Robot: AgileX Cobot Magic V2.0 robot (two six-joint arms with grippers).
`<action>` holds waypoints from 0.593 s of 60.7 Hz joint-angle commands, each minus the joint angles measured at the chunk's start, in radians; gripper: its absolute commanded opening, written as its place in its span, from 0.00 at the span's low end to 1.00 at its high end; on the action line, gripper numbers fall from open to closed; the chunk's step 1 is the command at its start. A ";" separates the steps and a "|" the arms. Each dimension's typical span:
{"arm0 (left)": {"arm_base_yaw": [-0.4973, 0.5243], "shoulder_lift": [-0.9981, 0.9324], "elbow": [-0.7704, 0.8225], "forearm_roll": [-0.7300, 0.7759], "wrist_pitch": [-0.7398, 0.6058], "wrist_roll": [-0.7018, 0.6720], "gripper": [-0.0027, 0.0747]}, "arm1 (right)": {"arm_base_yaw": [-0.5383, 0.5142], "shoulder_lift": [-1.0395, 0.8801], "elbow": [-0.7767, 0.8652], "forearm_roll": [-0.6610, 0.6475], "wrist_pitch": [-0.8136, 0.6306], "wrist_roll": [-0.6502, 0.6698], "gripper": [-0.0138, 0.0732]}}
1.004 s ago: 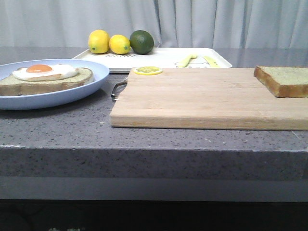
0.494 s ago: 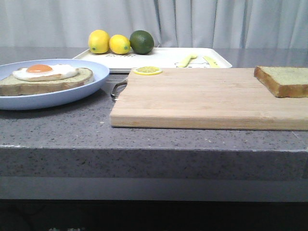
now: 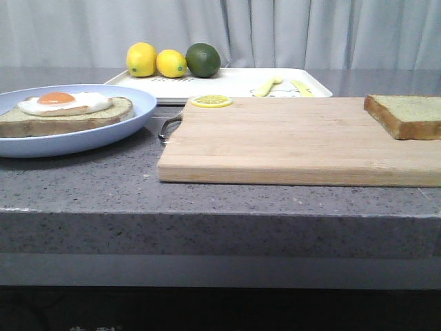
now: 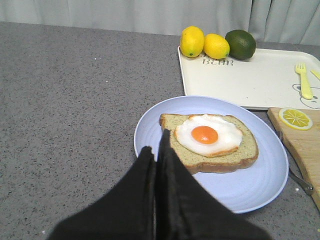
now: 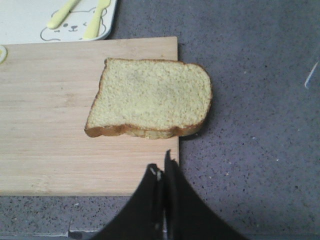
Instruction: Place bread and move sandwich to tray
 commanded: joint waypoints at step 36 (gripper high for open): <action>0.002 0.016 -0.036 0.002 -0.076 -0.002 0.67 | -0.003 0.014 -0.033 -0.003 -0.049 -0.002 0.82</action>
